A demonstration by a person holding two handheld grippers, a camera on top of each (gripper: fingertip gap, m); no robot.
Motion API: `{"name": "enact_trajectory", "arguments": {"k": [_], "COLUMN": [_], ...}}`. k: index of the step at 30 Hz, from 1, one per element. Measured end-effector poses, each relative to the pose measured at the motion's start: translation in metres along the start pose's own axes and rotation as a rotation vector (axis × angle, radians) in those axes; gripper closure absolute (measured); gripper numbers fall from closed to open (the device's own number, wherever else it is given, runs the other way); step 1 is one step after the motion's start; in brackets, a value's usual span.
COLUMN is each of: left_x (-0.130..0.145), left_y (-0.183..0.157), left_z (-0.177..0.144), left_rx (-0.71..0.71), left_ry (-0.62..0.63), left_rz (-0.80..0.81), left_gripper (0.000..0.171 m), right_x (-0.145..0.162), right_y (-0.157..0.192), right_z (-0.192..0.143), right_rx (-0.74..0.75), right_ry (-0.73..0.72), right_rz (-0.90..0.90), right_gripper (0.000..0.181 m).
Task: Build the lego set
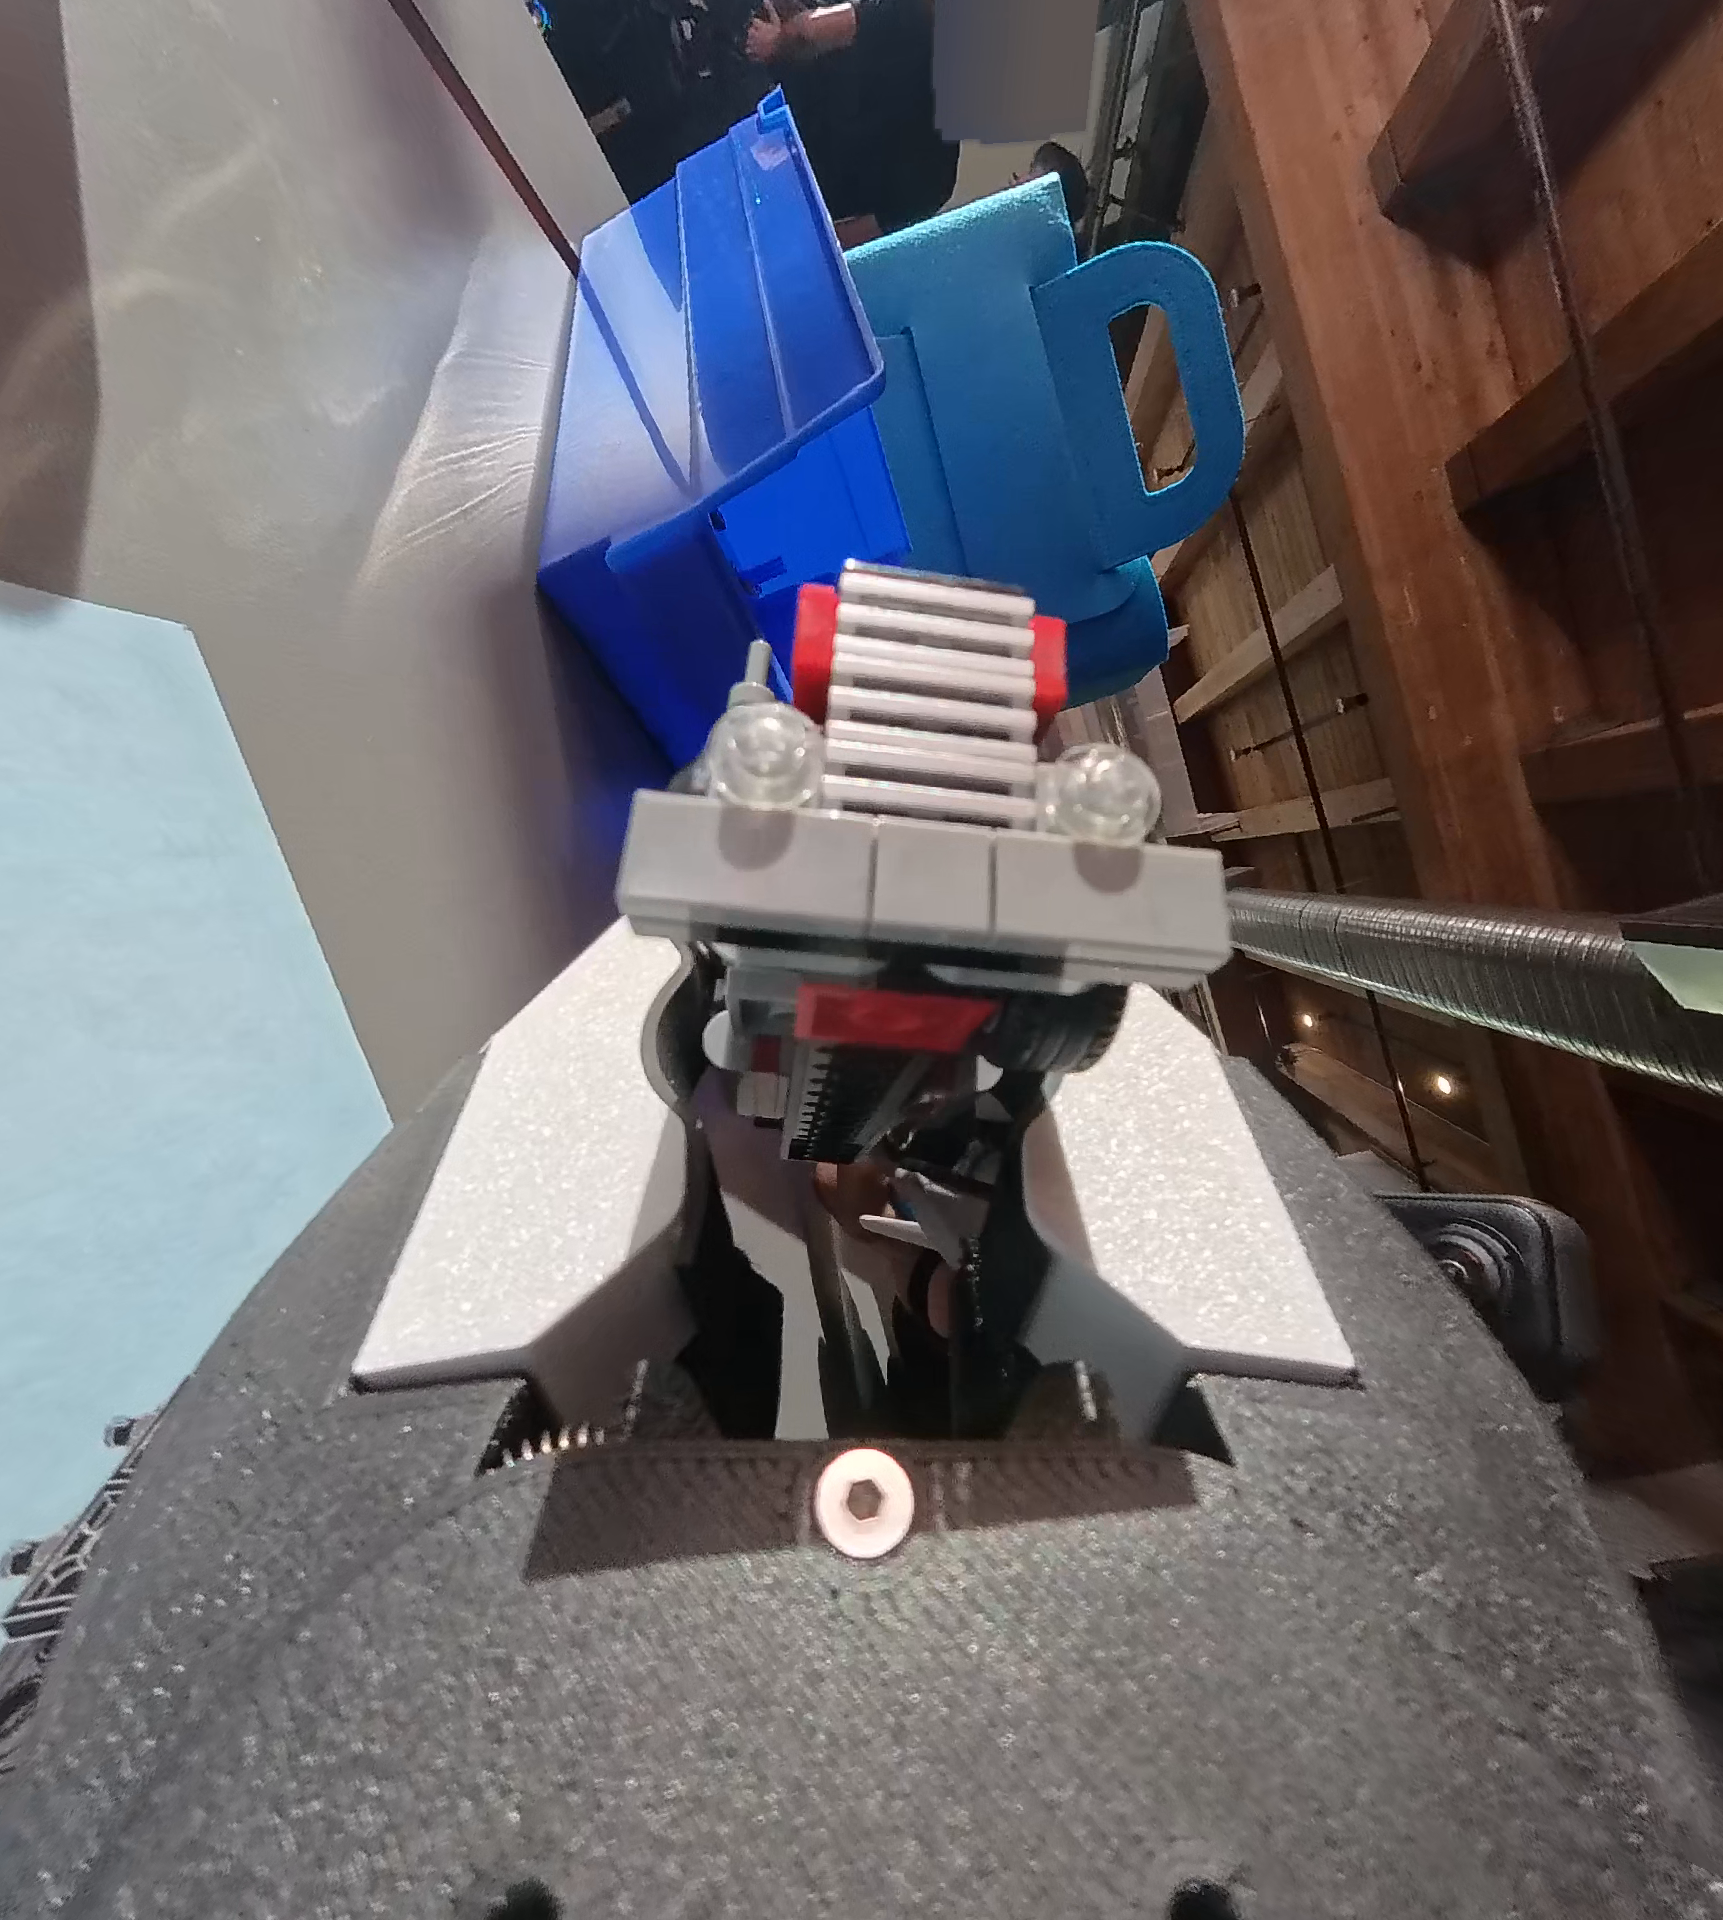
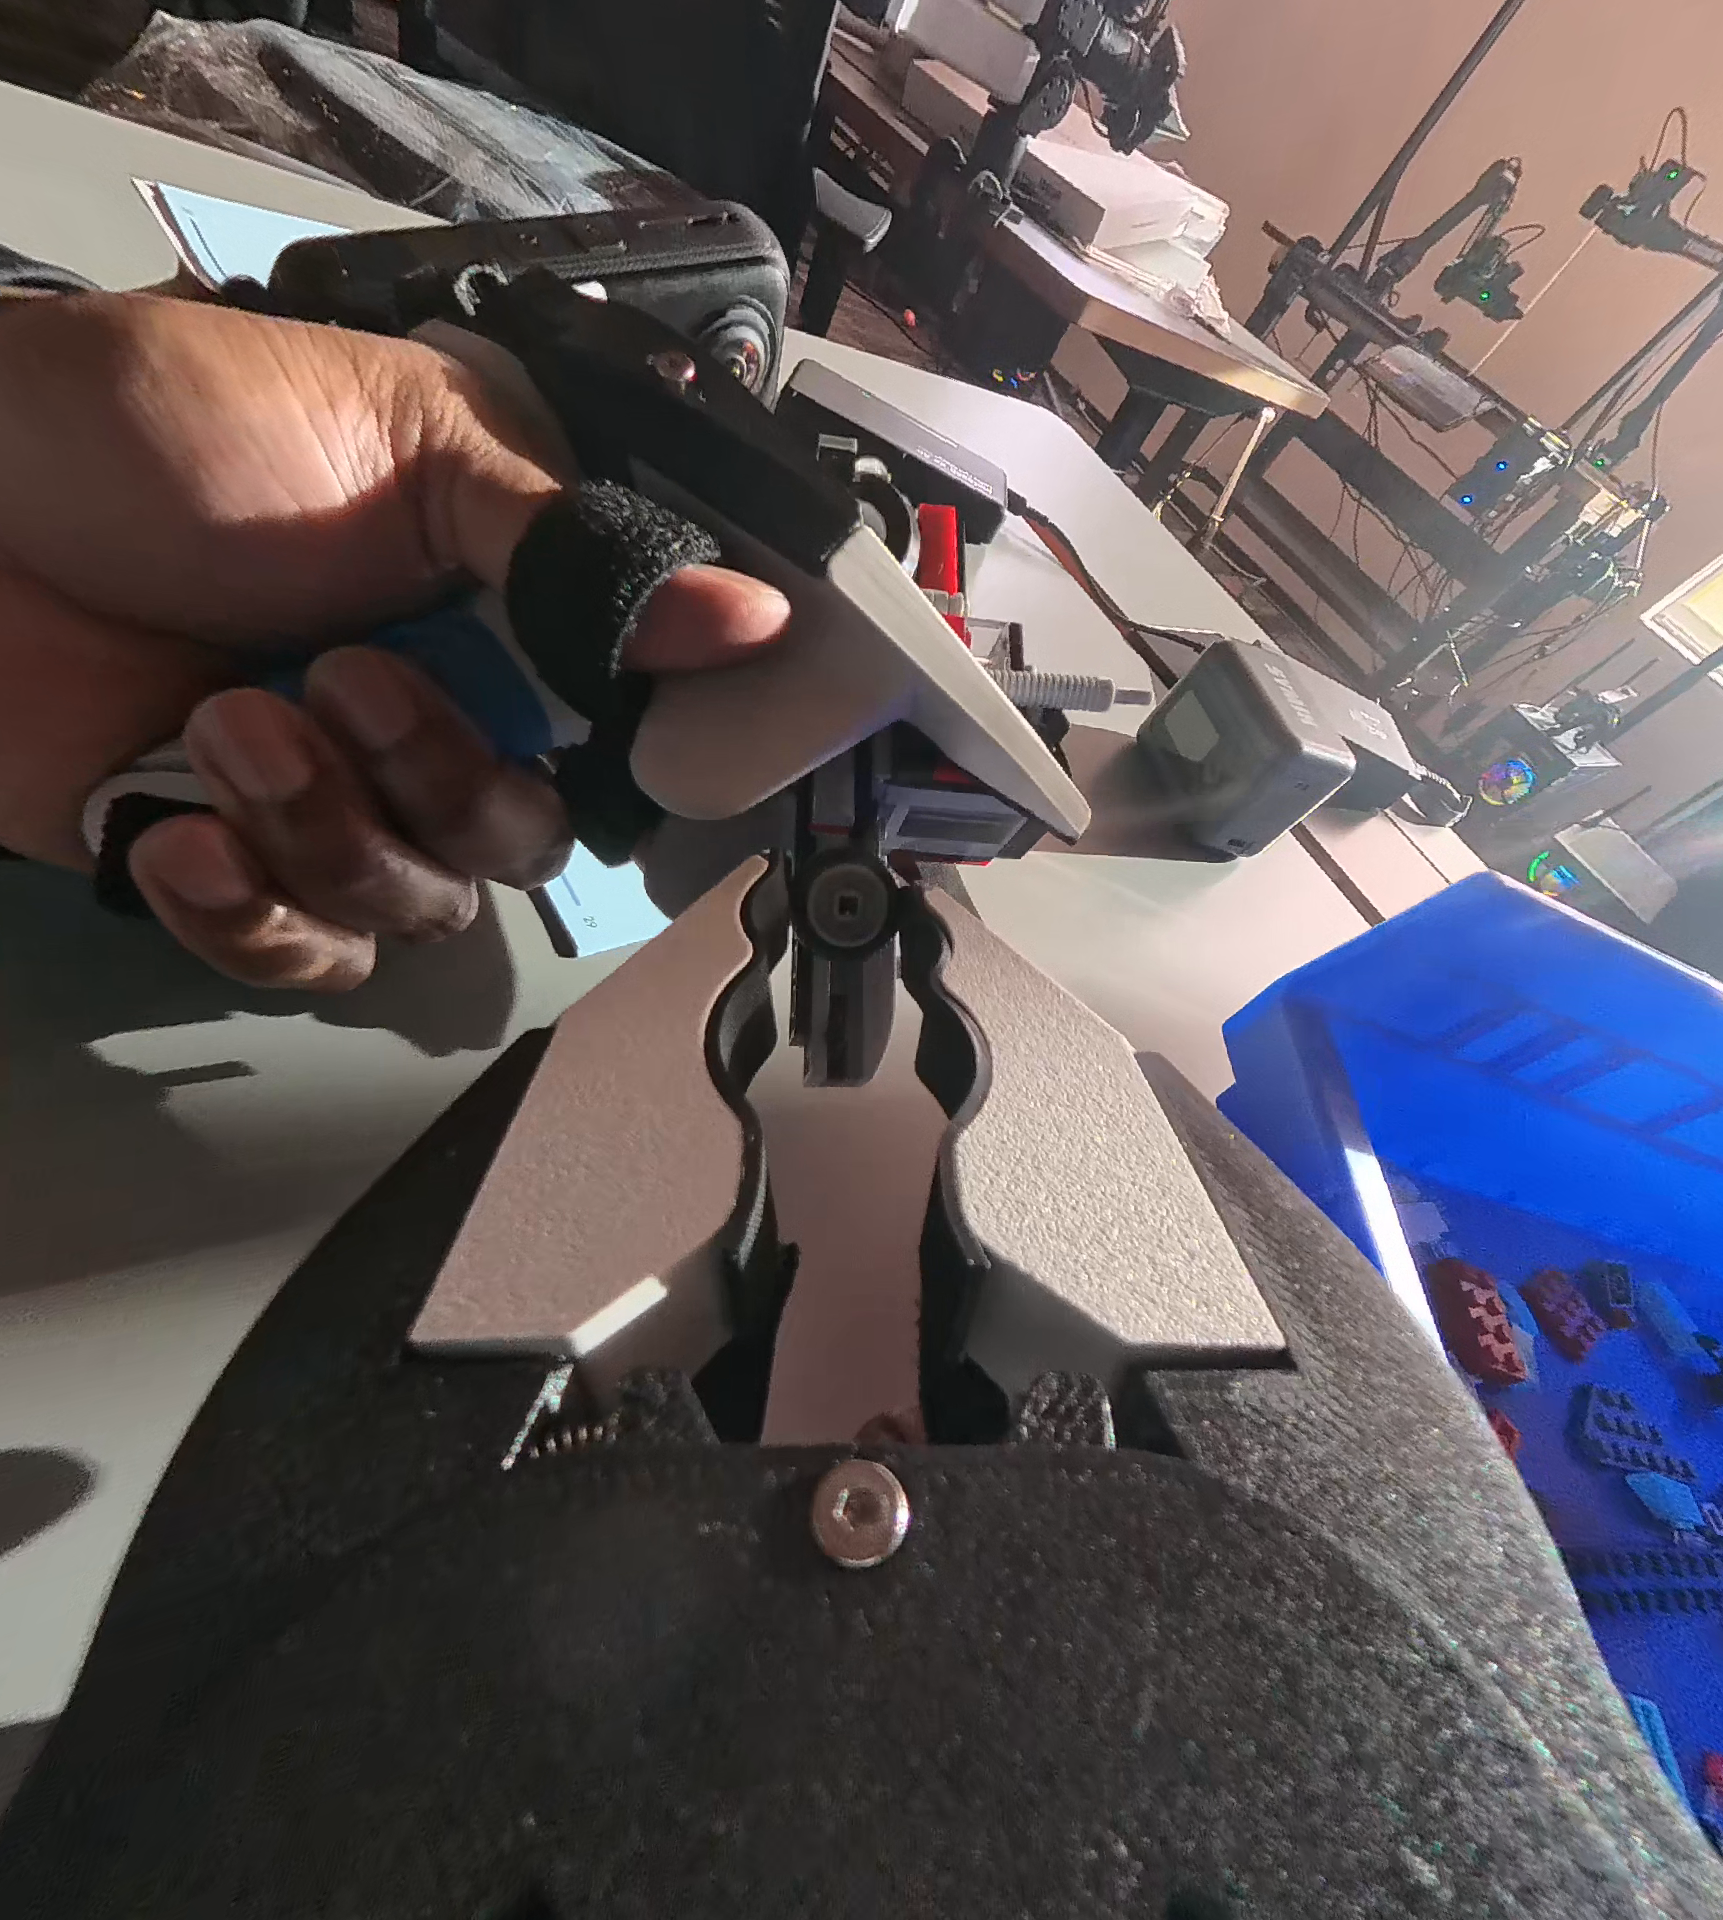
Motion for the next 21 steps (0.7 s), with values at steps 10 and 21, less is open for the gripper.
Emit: {"name": "enact_trajectory", "arguments": {"k": [10,21], "left_x": [0.0012,0.0033], "left_y": [-0.0004,-0.0002], "left_z": [0.0001,0.0020], "left_rx": [-0.033,-0.055], "left_ry": [-0.016,-0.005], "left_rz": [0.043,0.070], "left_gripper": [0.115,0.115], "right_x": [-0.0006,0.0011], "right_y": [0.0020,0.0033], "right_z": [0.0010,0.0028], "right_rx": [0.009,0.008], "right_ry": [0.063,0.095], "right_rz": [-0.064,-0.091], "right_gripper": [0.156,0.157]}}
Point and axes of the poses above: each gripper's, where its closed fingertips meet, z out along the fingers, x out of its underside, y = z × x across the jaws, the point moved 6 cm from there along -z, back along the fingers, and after that the axes turned 13 degrees about -z, right-handed, at the moved point
